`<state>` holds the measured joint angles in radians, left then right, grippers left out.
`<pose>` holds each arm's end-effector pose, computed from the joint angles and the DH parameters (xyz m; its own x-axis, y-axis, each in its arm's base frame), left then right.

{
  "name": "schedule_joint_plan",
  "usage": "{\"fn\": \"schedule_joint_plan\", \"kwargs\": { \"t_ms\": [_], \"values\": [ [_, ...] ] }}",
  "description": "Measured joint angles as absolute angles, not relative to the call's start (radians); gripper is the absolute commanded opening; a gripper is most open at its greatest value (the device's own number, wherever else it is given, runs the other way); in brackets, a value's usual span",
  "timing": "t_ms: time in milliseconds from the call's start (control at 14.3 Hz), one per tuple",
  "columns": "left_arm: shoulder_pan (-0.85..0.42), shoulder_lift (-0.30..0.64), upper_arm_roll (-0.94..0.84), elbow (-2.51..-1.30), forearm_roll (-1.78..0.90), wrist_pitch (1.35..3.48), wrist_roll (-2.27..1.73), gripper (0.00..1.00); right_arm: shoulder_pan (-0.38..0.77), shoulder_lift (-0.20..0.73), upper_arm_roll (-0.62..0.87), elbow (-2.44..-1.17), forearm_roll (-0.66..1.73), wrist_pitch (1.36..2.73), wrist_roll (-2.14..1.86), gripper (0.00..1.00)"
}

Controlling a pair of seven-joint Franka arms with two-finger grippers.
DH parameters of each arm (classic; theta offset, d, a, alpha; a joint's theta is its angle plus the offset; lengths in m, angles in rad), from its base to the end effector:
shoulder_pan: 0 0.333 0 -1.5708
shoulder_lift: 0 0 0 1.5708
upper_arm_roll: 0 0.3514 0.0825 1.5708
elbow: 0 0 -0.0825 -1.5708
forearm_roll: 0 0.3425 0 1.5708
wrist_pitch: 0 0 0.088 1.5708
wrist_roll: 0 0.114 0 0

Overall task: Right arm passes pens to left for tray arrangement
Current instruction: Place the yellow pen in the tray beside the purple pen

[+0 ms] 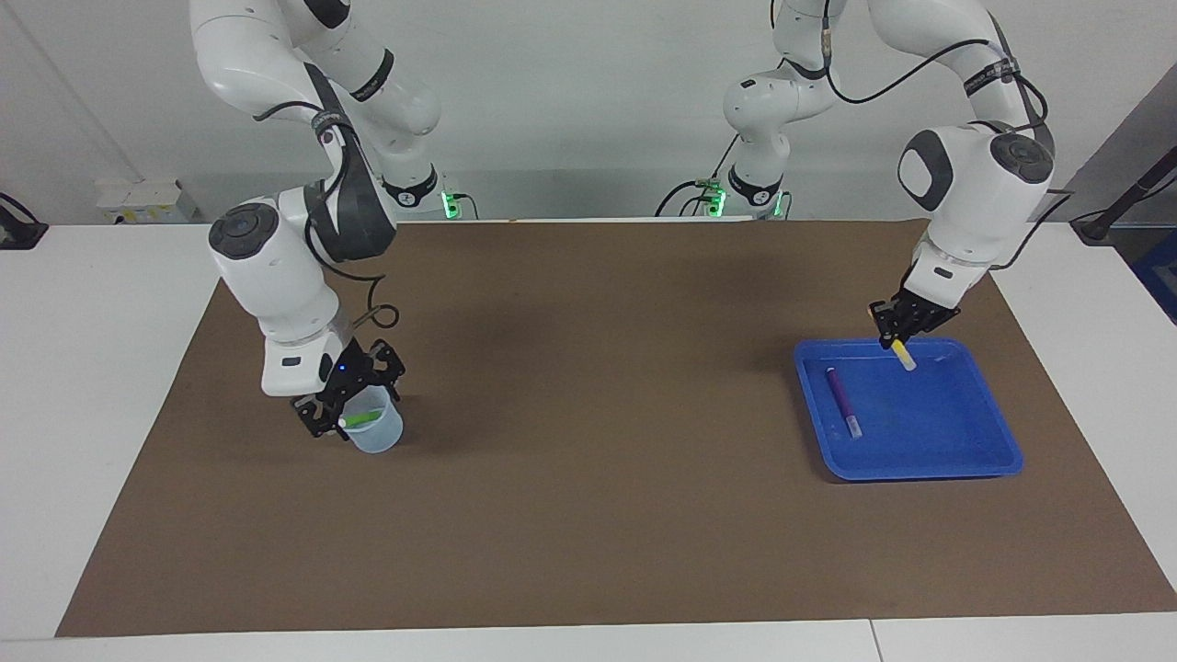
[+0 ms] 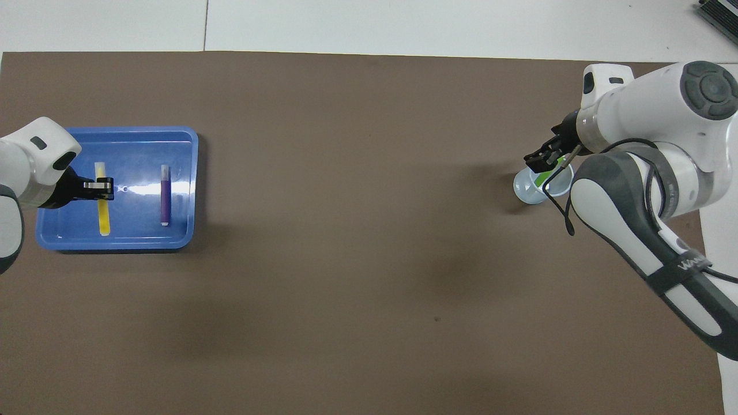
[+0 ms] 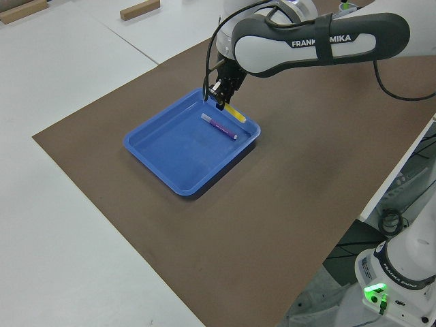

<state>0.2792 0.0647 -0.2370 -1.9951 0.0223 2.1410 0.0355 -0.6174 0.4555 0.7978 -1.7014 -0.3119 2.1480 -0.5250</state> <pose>0.5422 0.0265 0.4847 0.9966 -0.0037 0.0827 -0.0031 -1.0000 -0.0075 0.6387 0.0272 0.4487 0.6979 0.7021 0.1416 0.7050 -0.7082 0.0372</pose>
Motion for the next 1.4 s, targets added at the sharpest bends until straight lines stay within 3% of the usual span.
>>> {"fn": "schedule_joint_plan", "kwargs": {
  "t_ms": [560,1401],
  "values": [
    [0.317,0.327,-0.236,-1.898,0.153,2.325,0.037,0.0,-0.637,0.473,0.794,-1.714,-0.317,2.169,-0.542,0.84],
    [0.328,0.355,-0.242,-1.95,0.165,2.361,-0.027,0.0,-0.668,0.485,0.795,-1.75,-0.317,2.158,-0.543,0.78]
  ]
}}
